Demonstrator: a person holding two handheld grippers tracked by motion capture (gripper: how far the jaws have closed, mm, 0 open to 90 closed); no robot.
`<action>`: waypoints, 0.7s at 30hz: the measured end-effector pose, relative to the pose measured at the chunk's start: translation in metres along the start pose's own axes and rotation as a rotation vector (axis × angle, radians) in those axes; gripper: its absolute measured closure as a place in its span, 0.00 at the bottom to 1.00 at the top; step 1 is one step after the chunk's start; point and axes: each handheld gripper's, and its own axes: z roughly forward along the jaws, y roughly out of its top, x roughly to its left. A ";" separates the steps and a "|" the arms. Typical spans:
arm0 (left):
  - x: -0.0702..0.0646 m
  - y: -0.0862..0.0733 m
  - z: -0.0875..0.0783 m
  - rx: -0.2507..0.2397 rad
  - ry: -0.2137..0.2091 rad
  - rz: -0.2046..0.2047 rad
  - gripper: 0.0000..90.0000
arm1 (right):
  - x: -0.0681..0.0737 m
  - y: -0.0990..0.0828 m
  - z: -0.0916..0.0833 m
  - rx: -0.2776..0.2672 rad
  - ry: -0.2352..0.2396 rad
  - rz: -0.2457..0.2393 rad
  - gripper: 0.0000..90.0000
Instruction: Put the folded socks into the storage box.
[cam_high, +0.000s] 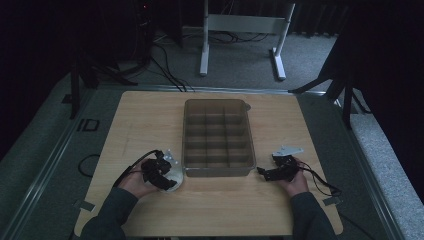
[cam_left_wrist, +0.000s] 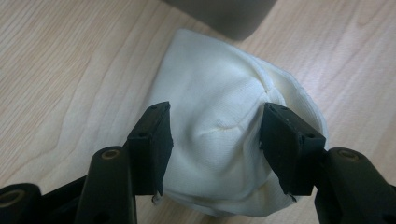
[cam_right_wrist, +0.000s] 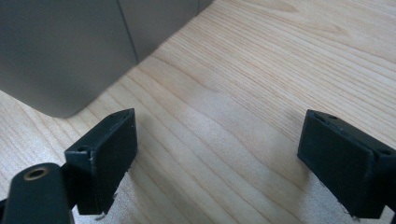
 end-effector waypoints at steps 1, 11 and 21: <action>0.000 0.001 -0.002 0.001 -0.002 0.008 0.48 | 0.000 0.000 0.000 0.001 0.000 -0.001 0.13; 0.001 0.007 -0.001 0.063 -0.034 0.066 0.44 | 0.000 0.000 0.000 0.001 0.000 -0.001 0.13; 0.005 0.010 0.013 0.067 -0.060 0.050 0.37 | 0.000 0.000 0.000 0.001 0.000 0.000 0.13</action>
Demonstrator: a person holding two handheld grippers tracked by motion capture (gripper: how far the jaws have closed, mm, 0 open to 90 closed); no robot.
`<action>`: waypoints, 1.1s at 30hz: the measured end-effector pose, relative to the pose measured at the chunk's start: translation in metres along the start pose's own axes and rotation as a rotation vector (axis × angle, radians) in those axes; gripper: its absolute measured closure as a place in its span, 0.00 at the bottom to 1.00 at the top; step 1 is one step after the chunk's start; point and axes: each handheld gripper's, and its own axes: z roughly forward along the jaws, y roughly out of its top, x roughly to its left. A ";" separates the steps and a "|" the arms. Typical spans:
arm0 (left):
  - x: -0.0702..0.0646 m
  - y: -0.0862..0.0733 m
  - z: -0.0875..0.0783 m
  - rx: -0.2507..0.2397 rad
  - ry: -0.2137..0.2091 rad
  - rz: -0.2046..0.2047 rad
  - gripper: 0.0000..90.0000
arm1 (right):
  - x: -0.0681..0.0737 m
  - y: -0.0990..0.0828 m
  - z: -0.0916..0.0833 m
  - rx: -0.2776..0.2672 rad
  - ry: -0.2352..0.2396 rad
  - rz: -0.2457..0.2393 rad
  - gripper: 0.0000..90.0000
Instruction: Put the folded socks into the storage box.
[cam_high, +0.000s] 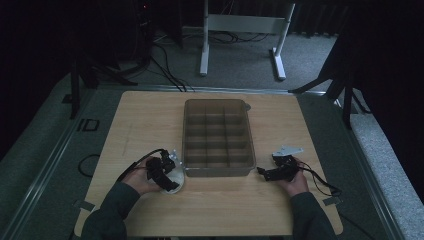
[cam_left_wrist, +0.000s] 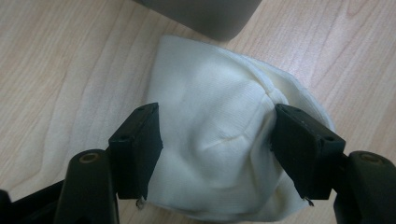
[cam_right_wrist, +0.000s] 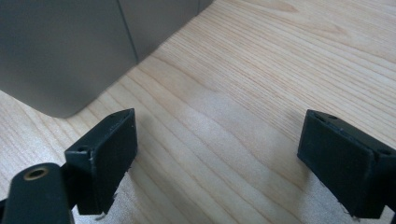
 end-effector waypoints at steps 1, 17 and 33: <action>0.001 0.000 0.001 0.003 -0.005 -0.004 0.37 | 0.000 0.000 0.000 0.000 0.000 0.000 0.13; 0.009 0.003 0.005 0.035 -0.019 -0.091 0.35 | 0.000 0.000 0.000 0.000 0.000 -0.001 0.13; 0.001 0.006 -0.001 0.067 -0.077 -0.012 0.75 | 0.000 0.000 0.000 0.000 0.000 0.000 0.13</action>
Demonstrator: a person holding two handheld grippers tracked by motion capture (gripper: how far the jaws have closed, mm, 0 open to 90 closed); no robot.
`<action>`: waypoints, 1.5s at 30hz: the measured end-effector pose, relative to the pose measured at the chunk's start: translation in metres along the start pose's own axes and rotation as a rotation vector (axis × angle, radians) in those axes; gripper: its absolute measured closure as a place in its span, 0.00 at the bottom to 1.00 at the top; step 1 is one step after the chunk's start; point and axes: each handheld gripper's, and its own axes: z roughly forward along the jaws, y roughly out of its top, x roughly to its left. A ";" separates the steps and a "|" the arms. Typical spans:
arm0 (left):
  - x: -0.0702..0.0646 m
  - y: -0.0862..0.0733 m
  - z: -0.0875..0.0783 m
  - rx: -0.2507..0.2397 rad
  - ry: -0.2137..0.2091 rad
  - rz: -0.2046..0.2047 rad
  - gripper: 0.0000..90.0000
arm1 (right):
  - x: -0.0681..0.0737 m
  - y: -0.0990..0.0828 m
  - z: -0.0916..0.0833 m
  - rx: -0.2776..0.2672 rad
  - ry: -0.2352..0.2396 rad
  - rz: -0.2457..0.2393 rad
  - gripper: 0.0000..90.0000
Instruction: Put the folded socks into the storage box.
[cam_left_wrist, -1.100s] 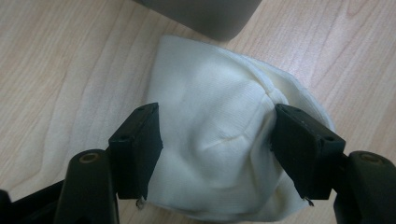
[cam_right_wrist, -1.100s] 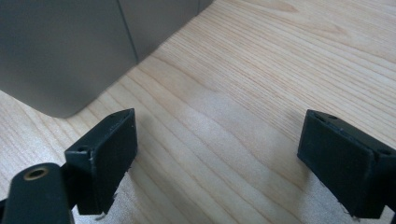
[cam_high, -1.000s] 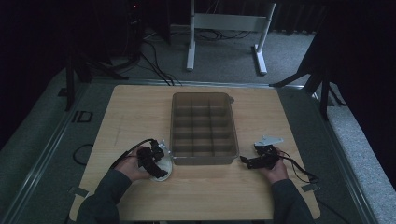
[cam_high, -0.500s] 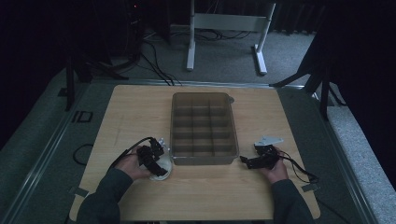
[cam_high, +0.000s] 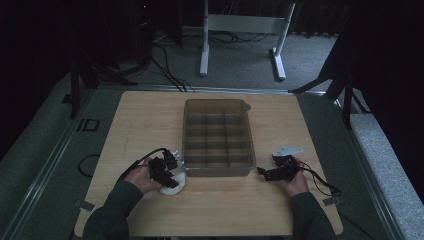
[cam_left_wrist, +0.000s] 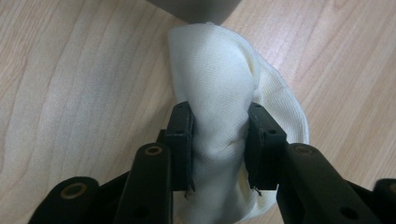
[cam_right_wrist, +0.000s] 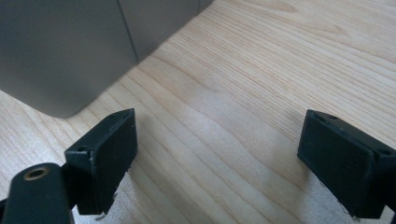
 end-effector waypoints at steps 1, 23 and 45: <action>0.000 -0.001 0.000 -0.001 -0.003 0.006 0.75 | 0.000 0.000 0.000 0.000 0.000 0.000 0.13; 0.001 -0.011 -0.021 -0.037 0.044 0.030 0.76 | 0.000 0.000 0.000 0.000 0.000 0.000 0.13; 0.009 -0.013 -0.042 -0.101 0.052 0.010 0.75 | 0.000 0.000 0.000 0.000 0.000 0.000 0.13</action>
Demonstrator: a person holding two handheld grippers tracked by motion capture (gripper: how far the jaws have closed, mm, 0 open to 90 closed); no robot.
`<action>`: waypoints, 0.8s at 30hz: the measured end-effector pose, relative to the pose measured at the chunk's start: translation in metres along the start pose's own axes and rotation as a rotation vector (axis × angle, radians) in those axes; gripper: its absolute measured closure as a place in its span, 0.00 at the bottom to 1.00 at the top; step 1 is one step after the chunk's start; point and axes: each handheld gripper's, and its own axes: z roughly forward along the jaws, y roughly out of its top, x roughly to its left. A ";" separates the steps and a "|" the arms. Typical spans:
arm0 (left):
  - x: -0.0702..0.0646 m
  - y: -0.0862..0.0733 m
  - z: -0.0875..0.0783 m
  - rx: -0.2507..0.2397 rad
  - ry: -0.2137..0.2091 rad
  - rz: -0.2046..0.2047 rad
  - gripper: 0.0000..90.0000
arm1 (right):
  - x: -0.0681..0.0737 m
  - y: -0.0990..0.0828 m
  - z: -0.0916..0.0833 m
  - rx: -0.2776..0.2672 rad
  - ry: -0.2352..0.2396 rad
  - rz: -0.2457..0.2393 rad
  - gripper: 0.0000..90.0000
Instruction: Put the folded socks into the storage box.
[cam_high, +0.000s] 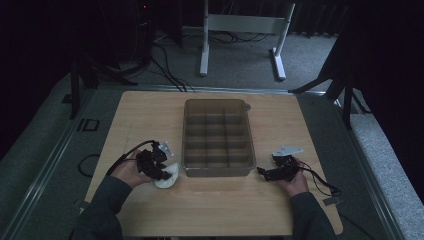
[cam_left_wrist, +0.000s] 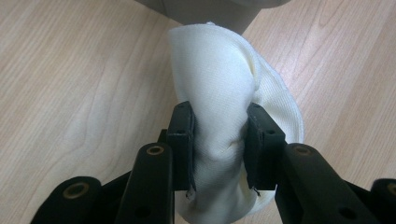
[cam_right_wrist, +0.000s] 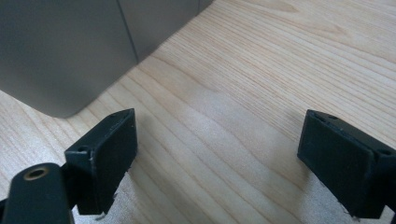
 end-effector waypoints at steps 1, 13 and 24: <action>0.000 0.000 -0.001 -0.002 0.000 0.001 0.75 | 0.000 0.000 0.000 0.000 0.000 0.000 0.13; 0.001 0.001 -0.010 -0.013 0.004 0.001 0.75 | 0.000 0.000 0.000 0.000 0.000 0.000 0.13; 0.003 0.008 -0.022 -0.035 0.012 0.010 0.75 | 0.000 0.000 0.000 0.000 0.000 0.001 0.13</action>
